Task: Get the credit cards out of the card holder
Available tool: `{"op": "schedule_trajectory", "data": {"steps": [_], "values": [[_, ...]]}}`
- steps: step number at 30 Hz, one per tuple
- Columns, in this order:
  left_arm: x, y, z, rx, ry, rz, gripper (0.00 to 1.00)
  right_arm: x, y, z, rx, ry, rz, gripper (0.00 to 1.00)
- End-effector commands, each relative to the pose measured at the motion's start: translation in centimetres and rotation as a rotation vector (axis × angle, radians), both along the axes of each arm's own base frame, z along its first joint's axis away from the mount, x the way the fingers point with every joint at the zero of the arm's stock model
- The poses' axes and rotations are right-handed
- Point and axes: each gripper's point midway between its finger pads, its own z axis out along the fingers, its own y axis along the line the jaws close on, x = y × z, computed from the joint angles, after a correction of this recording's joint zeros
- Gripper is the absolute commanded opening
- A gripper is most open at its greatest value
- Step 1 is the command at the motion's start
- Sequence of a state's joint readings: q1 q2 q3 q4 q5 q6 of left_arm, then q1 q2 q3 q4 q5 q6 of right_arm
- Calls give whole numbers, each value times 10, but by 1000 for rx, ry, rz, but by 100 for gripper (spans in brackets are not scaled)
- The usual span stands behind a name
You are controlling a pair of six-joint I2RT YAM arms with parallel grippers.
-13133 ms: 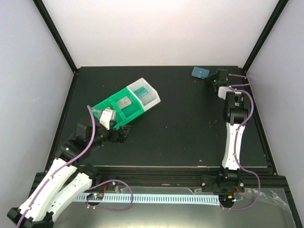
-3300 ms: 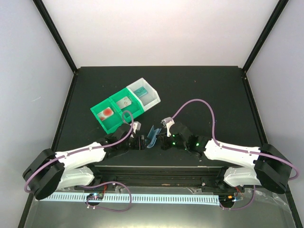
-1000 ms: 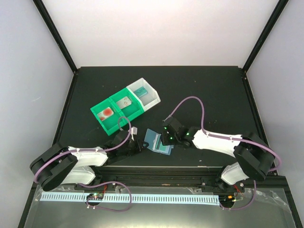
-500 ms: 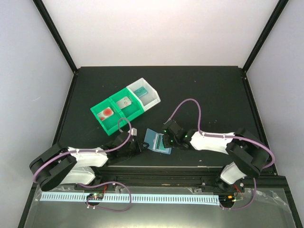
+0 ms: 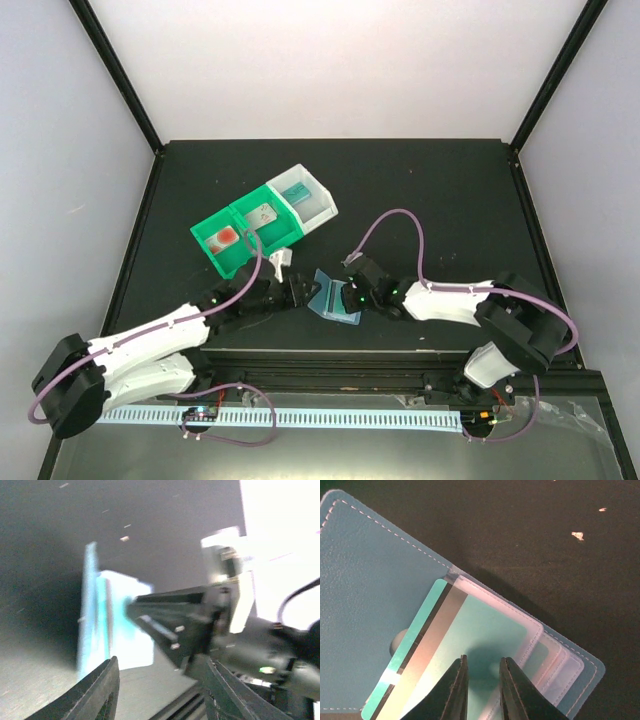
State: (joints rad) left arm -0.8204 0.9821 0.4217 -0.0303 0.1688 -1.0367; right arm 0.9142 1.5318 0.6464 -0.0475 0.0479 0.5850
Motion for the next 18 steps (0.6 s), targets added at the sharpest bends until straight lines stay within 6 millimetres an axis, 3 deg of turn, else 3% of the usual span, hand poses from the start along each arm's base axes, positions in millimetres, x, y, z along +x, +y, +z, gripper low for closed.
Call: {"op": "schedule_trajectory", "data": {"steps": [1,3,6,10,16,18], "values": [[1,-24,39,-32,-78,-127,46,-10,-8,-9,-24,23,16,21],[2,-38,51,-94,-104,-168,45,-11,-8,-10,-24,27,16,21],[7,-51,45,-81,-89,-206,39,-13,-8,-8,-10,36,17,21],[16,-56,-3,49,11,-204,27,-15,-9,-3,13,28,13,21],[21,-46,-45,147,70,-151,25,-16,-16,10,27,13,-11,25],[22,-40,-57,180,82,-127,28,-17,-17,12,33,15,-25,27]]}}
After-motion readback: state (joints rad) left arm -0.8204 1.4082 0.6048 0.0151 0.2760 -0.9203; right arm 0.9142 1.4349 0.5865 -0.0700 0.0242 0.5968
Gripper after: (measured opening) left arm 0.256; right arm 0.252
